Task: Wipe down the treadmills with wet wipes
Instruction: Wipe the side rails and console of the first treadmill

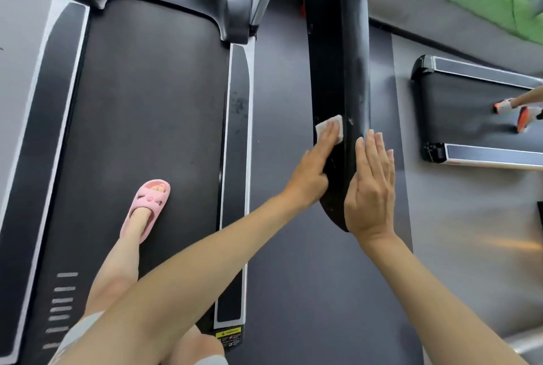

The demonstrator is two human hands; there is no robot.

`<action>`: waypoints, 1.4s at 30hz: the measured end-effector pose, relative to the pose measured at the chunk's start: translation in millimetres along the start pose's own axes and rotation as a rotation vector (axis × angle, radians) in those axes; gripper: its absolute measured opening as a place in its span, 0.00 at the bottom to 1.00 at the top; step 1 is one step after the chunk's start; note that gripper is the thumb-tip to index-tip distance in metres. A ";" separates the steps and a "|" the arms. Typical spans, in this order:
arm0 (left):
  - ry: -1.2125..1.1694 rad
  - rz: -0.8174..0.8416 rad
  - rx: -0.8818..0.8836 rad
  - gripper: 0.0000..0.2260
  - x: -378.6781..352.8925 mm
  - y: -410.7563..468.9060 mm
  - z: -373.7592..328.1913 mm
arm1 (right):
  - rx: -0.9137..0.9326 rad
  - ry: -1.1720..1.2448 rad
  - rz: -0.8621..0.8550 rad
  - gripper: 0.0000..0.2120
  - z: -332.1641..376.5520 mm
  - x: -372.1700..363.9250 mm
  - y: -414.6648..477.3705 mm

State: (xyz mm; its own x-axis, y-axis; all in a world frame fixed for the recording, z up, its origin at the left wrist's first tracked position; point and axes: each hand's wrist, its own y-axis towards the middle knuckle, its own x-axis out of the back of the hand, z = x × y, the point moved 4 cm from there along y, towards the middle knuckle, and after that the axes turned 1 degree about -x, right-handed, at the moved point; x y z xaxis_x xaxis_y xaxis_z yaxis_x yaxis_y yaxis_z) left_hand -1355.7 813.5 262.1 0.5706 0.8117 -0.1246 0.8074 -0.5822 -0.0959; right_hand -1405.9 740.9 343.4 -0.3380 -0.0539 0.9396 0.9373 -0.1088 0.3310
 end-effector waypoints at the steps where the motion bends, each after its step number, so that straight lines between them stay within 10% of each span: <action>1: -0.001 0.020 -0.002 0.42 -8.7 -18.3 1.2 | -0.002 0.013 -0.003 0.22 1.3 0.6 0.3; 24: 0.062 -0.048 0.156 0.46 10.0 20.3 33.2 | 0.011 -0.001 0.006 0.25 3.9 1.7 1.2; 42: 0.297 0.062 -0.110 0.44 -23.6 -44.6 12.0 | -0.022 0.069 0.011 0.23 2.2 0.7 1.8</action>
State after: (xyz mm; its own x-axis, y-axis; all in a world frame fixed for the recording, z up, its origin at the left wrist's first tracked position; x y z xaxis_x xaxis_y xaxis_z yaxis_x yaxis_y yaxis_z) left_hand -1407.0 819.8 257.4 0.6250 0.7624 0.1680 0.7720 -0.6355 0.0122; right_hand -1404.2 742.9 344.9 -0.3332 -0.1234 0.9348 0.9393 -0.1300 0.3176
